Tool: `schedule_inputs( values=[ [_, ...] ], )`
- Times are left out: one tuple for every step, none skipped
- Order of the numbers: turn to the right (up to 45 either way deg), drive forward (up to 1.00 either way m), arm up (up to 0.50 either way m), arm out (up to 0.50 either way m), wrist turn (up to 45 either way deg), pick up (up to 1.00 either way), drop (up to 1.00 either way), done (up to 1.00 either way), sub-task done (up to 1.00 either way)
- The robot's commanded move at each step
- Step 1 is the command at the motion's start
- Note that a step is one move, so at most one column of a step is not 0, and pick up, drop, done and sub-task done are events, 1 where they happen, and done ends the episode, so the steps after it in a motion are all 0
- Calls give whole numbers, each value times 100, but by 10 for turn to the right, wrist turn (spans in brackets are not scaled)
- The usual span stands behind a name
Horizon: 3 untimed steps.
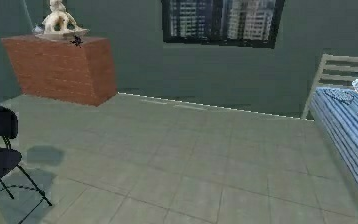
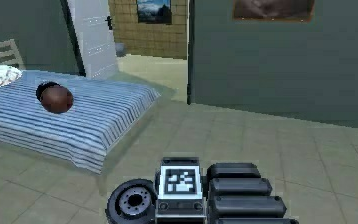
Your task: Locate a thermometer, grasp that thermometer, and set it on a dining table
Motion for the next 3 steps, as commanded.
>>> schedule_inputs(
  values=[
    [0,50,0,0,0,0,0,0,0],
    [-270,0,0,0,0,0,0,0,0],
    [0,100,0,0,0,0,0,0,0]
  ],
)
